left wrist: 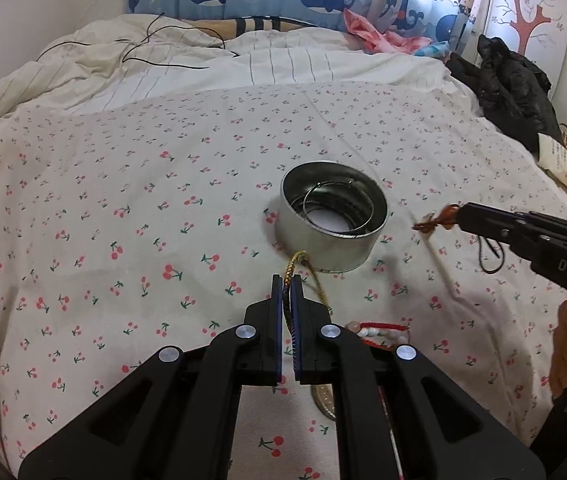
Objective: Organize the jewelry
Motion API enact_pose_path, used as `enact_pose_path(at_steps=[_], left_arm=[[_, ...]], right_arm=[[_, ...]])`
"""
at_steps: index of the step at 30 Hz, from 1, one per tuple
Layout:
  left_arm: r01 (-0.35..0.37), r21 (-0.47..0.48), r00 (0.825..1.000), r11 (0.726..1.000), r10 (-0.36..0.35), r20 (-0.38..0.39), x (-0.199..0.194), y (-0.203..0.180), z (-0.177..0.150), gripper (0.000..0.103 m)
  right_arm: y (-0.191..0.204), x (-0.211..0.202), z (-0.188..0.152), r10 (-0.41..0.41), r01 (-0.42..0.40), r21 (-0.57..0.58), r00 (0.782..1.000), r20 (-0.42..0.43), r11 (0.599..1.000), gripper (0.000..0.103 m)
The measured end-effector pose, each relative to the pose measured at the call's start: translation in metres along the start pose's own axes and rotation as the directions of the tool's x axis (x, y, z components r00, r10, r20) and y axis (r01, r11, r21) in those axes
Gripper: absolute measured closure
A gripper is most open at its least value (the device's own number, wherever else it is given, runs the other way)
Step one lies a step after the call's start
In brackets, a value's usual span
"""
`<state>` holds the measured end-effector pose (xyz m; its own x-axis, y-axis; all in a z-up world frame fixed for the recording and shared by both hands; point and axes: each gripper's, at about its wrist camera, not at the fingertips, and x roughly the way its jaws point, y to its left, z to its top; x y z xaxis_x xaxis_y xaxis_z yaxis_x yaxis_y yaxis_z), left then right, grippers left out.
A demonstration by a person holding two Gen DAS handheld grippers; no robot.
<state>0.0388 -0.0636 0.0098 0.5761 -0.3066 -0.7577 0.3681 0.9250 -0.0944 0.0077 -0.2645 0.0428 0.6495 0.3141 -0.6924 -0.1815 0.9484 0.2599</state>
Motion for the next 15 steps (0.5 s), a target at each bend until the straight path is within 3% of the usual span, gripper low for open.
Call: enact_pose_path(at_steps=[8,15], left_arm=[[0.102,-0.017,0.993,0.995,-0.1,0.064,-0.026,-0.008,0.027,0.1],[0.153,-0.044,0.983,0.987,-0.147,0.112,-0.033,-0.011,0.057,0.1]], right_arm=[[0.003,-0.002,0.012,0.039,-0.04,0.03,0.998,0.05,0.999,0.097],[-0.001,0.0,0.023,0.054,-0.059,0.068,0.995,0.079,0.996,0.097]])
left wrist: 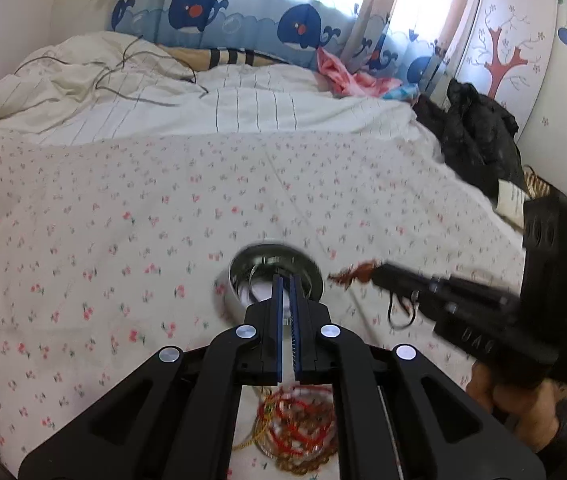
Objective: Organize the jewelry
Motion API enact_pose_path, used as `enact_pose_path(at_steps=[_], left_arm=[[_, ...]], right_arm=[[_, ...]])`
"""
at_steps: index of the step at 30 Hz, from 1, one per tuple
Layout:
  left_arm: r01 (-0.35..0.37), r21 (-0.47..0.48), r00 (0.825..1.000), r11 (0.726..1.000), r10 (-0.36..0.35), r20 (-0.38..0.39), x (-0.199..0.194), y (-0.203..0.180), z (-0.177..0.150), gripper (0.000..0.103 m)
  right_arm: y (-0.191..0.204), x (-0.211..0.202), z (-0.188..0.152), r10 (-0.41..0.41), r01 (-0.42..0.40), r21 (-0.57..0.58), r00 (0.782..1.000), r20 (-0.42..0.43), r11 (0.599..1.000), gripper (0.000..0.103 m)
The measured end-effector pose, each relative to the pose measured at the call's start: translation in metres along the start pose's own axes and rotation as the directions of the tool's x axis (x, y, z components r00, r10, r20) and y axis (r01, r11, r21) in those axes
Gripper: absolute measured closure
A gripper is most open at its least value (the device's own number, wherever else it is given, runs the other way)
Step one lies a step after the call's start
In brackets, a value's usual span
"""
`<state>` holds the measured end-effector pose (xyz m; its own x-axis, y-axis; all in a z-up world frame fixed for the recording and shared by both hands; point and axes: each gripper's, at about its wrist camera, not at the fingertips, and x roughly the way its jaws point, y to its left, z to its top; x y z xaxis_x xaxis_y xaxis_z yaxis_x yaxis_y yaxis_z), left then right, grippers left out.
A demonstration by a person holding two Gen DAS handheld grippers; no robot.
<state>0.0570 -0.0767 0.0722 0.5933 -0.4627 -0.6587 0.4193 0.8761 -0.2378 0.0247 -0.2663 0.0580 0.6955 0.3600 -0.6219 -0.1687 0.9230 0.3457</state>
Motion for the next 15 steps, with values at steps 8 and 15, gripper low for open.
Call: enact_pose_path(at_steps=[8,15], left_arm=[[-0.101,-0.067,0.986,0.993,0.091,-0.14,0.03,0.045,-0.024,0.099],[-0.218,0.024,0.934,0.976,0.216,-0.286,0.067,0.05,-0.076,0.032]], right_arm=[[-0.005,0.003,0.0,0.014,-0.014,0.012,1.0,-0.011,1.0,0.097],[-0.006,0.001,0.001,0.016,-0.016,0.016,1.0,-0.004,1.0,0.097]])
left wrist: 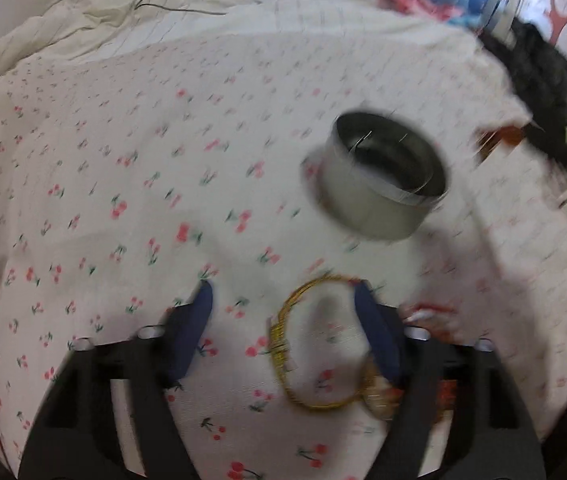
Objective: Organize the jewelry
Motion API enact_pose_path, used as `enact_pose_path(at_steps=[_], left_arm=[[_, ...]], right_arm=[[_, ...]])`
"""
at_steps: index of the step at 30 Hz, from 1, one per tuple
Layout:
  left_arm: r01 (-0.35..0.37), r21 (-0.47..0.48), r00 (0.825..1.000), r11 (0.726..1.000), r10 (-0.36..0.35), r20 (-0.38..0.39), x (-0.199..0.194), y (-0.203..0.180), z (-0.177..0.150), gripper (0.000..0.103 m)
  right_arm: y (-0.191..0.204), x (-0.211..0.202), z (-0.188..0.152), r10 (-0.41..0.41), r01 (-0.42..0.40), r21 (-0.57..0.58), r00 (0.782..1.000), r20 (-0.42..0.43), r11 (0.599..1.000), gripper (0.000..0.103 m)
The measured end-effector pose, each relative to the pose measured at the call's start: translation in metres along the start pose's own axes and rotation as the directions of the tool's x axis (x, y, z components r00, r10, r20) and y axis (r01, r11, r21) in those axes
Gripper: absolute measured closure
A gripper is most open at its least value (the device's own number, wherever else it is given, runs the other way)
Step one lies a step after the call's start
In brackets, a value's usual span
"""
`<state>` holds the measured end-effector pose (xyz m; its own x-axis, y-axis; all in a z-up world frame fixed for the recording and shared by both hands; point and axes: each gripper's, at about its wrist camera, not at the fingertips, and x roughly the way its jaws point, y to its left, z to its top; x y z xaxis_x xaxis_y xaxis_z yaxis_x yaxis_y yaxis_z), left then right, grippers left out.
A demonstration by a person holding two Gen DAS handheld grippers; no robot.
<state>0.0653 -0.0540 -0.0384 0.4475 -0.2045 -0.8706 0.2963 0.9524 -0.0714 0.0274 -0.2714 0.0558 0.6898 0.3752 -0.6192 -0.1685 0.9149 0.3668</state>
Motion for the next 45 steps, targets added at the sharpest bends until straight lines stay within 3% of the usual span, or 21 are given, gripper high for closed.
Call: enact_pose_path(at_steps=[1,3,4,5,10,15,20,25,31,33,37,41,42,44,45], left_arm=[[0.013,0.008,0.999,1.0,-0.013,-0.029,0.007,-0.001,-0.002,0.034],[0.004,0.018,0.999,1.0,-0.003,-0.048,0.013,-0.003,-0.008,0.066],[-0.008,0.038,0.999,0.999,0.01,-0.044,0.012,-0.005,-0.008,0.096],[0.005,0.045,0.999,0.999,-0.003,-0.047,0.01,-0.006,-0.007,0.098],[0.087,0.008,0.996,0.996,-0.088,0.026,-0.024,-0.005,0.006,0.099],[0.177,-0.013,0.977,0.984,-0.174,0.126,-0.066,-0.005,0.035,0.099],[0.231,-0.001,0.955,0.973,-0.226,0.192,-0.083,-0.021,0.072,0.099],[0.223,-0.003,0.956,0.975,-0.218,0.196,-0.063,-0.034,0.096,0.098],[0.146,0.01,0.982,0.989,-0.146,0.116,-0.001,-0.043,0.103,0.097],[0.161,0.003,0.982,0.987,-0.16,0.096,0.008,-0.039,0.101,0.092],[0.148,-0.018,0.978,0.989,-0.143,0.152,-0.011,-0.024,0.094,0.062],[0.118,-0.065,0.977,0.991,-0.104,0.188,-0.031,-0.001,0.081,0.057],[0.108,-0.092,0.978,0.99,-0.089,0.188,-0.033,0.008,0.074,0.056],[0.099,-0.122,0.982,0.988,-0.077,0.171,-0.033,0.017,0.062,0.055],[0.098,-0.132,0.985,0.986,-0.077,0.157,-0.031,0.019,0.056,0.055]], right_arm=[[0.0,0.0,0.0,0.001,-0.001,0.003,1.0,-0.001,1.0,0.097],[0.001,0.0,0.0,0.003,-0.003,0.0,1.0,-0.002,1.0,0.097],[0.002,0.0,0.0,0.003,-0.003,-0.002,1.0,0.0,1.0,0.097],[0.002,-0.001,0.0,0.004,-0.004,-0.001,1.0,0.002,1.0,0.097],[0.001,-0.005,0.002,0.012,-0.012,0.01,1.0,0.02,1.0,0.097],[-0.001,-0.008,0.005,0.015,-0.015,0.023,0.999,0.038,1.0,0.097],[-0.002,-0.01,0.009,0.015,-0.017,0.031,0.998,0.055,0.999,0.097],[-0.007,-0.009,0.012,0.011,-0.013,0.042,0.998,0.063,0.999,0.097],[-0.01,0.002,0.018,-0.002,-0.001,0.05,0.998,0.057,0.999,0.097],[-0.011,0.01,0.021,0.002,-0.005,0.058,0.999,0.053,0.998,0.097],[-0.008,0.027,0.025,0.018,-0.021,0.062,0.999,0.047,0.998,0.097],[0.003,0.053,0.026,0.05,-0.051,0.032,0.999,0.018,0.998,0.096],[0.007,0.064,0.023,0.052,-0.051,0.017,0.998,-0.027,0.999,0.093],[0.01,0.08,0.014,-0.005,0.005,-0.008,0.995,-0.096,1.0,0.048],[0.011,0.081,0.011,-0.029,0.027,-0.019,0.995,-0.094,0.999,0.047]])
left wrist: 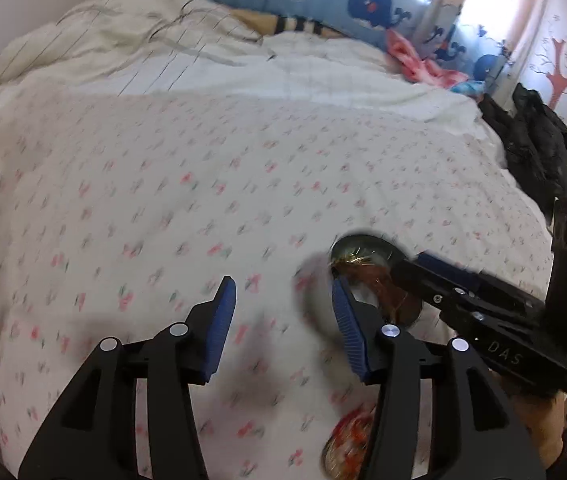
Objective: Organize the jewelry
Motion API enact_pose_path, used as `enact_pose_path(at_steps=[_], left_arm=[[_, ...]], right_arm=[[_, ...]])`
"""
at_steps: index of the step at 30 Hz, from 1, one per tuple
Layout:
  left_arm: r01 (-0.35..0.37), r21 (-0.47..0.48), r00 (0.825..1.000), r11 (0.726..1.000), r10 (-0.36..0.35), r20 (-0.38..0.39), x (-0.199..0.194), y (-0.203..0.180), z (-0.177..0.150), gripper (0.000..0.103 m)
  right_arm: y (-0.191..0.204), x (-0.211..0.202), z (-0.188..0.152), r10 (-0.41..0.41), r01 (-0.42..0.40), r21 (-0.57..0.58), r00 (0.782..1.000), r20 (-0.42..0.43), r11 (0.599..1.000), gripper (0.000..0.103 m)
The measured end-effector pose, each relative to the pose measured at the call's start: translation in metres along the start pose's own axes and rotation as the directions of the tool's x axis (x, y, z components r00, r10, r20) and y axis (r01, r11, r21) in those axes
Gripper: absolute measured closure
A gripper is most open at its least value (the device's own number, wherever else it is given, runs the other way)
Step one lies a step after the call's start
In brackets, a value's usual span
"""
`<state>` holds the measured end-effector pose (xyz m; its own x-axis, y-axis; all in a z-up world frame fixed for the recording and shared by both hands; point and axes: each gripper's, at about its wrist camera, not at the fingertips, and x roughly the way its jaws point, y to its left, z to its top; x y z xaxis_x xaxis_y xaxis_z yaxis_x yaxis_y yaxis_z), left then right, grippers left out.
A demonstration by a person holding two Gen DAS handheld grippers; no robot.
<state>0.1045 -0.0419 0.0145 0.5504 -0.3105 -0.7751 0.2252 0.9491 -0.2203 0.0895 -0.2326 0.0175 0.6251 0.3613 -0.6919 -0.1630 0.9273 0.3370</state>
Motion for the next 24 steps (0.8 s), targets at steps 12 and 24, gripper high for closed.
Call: enact_pose_path(at_steps=[12,24], left_arm=[[0.04,0.078,0.991,0.996,-0.029,-0.131,0.01,0.004,-0.053,0.055],[0.007,0.067,0.993,0.998,0.001,-0.12,-0.007,0.009,-0.071,0.045]], right_arm=[[-0.013,-0.05,-0.039,-0.066,0.057,-0.092,0.993,-0.097,0.994,0.047],[0.008,-0.017,-0.08,-0.032,-0.001,-0.127,0.966,-0.257,0.992,0.064]])
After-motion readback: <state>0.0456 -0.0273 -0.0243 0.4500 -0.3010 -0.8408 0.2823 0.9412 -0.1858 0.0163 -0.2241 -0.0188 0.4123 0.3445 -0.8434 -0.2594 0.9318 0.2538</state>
